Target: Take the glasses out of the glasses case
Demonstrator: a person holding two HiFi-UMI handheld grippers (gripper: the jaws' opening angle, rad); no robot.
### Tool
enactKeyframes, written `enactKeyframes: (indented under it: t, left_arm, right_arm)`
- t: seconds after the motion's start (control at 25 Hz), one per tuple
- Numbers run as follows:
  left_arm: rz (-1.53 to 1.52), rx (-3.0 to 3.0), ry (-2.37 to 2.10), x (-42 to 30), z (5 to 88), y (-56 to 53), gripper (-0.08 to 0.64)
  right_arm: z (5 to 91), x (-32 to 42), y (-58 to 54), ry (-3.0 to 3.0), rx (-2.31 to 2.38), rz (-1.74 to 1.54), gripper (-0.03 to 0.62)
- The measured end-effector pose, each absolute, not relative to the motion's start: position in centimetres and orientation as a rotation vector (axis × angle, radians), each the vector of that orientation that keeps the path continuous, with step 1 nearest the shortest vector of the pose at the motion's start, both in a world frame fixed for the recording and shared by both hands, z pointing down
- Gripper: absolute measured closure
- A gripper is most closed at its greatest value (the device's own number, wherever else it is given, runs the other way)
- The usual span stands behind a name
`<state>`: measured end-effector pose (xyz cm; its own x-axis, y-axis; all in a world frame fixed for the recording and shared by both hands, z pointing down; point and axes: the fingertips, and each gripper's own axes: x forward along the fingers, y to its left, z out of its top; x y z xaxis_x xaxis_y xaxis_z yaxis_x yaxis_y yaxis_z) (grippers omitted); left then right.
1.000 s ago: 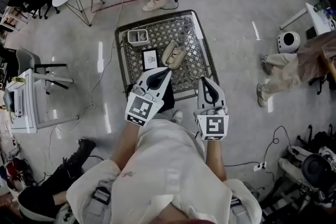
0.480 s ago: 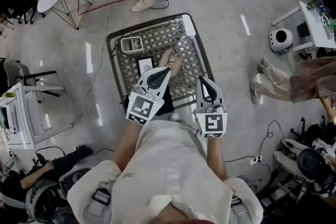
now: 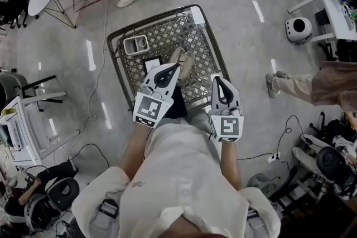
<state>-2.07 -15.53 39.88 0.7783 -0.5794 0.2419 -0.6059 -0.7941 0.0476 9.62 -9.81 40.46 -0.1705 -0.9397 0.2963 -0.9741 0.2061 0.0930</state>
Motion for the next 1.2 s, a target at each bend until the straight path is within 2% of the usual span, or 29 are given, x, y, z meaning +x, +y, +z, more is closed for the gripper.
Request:
enactKeyframes:
  t: [0.52,1.2]
  left_arm:
    - [0.416,2.716,-1.152,0.0,45.3,-19.8,0.546]
    - [0.688,2.505,-1.23,-0.2,55.1,-21.1,0.546]
  right_arm:
    - [46.0,12.9,-14.5,-2.298,1.708,0.319,0.586]
    - [54.4,11.2,-16.7,-2.415,1.369,0.477,0.586]
